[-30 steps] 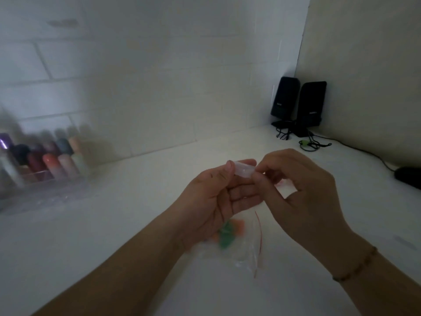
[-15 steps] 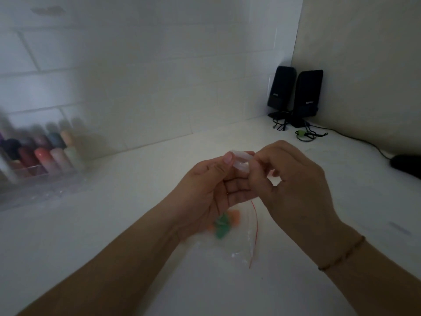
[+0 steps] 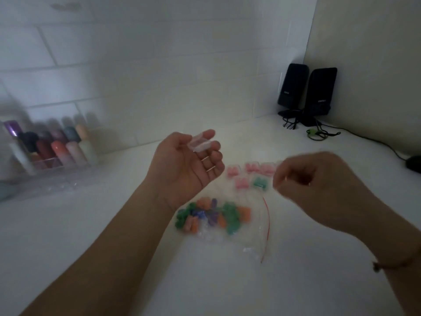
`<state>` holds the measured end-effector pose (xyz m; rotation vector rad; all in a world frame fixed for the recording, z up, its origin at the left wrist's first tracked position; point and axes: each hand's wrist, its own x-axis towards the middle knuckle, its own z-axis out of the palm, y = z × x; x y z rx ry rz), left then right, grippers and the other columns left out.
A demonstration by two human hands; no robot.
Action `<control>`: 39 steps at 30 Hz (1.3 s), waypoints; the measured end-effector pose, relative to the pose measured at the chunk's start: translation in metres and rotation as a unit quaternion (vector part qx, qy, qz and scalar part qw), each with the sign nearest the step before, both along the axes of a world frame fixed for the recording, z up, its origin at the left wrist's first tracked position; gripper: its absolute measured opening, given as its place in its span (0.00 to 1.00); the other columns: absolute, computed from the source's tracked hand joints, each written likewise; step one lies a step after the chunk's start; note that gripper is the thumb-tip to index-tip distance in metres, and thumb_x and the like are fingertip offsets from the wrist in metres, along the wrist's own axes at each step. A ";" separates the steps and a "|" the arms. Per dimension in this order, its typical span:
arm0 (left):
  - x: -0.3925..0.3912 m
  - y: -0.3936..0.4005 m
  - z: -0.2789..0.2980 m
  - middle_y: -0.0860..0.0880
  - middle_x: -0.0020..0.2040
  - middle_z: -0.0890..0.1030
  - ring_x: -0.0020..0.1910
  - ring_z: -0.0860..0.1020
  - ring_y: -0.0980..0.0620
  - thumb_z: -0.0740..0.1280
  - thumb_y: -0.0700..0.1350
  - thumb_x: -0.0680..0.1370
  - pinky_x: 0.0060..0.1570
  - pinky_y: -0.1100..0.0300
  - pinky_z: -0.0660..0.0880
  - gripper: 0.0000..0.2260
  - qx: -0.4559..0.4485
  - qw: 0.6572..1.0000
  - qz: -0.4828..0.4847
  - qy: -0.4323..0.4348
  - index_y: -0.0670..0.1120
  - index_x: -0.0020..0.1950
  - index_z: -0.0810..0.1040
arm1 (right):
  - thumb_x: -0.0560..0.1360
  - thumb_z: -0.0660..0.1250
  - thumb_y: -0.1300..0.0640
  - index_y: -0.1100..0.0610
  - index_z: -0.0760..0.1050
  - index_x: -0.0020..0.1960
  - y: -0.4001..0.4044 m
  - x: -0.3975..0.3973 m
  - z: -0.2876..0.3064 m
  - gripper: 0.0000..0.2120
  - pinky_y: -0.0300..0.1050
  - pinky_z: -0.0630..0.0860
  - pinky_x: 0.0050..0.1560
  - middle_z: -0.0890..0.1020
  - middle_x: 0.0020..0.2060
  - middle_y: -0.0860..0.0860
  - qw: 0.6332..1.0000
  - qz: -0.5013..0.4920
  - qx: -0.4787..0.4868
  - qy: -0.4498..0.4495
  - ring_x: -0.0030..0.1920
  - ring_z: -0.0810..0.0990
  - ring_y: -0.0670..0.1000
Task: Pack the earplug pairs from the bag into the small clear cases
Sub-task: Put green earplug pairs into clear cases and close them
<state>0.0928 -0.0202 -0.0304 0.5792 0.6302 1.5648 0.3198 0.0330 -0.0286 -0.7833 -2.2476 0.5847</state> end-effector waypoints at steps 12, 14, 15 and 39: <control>-0.009 0.003 -0.007 0.45 0.37 0.74 0.32 0.72 0.49 0.55 0.58 0.78 0.36 0.58 0.72 0.19 -0.031 0.998 0.027 -0.048 0.42 0.48 0.73 | 0.74 0.68 0.45 0.37 0.80 0.43 -0.017 -0.020 -0.026 0.03 0.35 0.64 0.31 0.72 0.26 0.43 0.973 0.110 0.026 -0.200 0.27 0.69 0.47; -0.009 0.004 -0.007 0.45 0.37 0.74 0.32 0.72 0.49 0.55 0.59 0.78 0.36 0.58 0.72 0.20 -0.034 0.998 0.027 -0.051 0.42 0.48 0.74 | 0.73 0.69 0.47 0.39 0.77 0.39 -0.018 -0.023 -0.029 0.05 0.39 0.66 0.34 0.70 0.24 0.44 0.980 0.081 0.042 -0.179 0.27 0.68 0.45; -0.009 0.004 -0.008 0.45 0.37 0.74 0.32 0.72 0.48 0.55 0.59 0.78 0.36 0.57 0.72 0.21 -0.034 0.998 0.026 -0.051 0.42 0.48 0.74 | 0.73 0.69 0.48 0.40 0.77 0.41 -0.018 -0.024 -0.031 0.03 0.40 0.68 0.36 0.71 0.25 0.43 0.982 0.065 0.048 -0.171 0.29 0.70 0.44; 0.043 -0.009 -0.009 0.40 0.38 0.75 0.33 0.71 0.47 0.56 0.60 0.76 0.38 0.56 0.68 0.23 -0.029 0.991 -0.120 0.050 0.40 0.53 0.75 | 0.70 0.70 0.57 0.51 0.76 0.38 -0.006 0.000 0.007 0.04 0.38 0.76 0.30 0.82 0.37 0.50 0.992 0.049 -0.008 0.114 0.34 0.79 0.46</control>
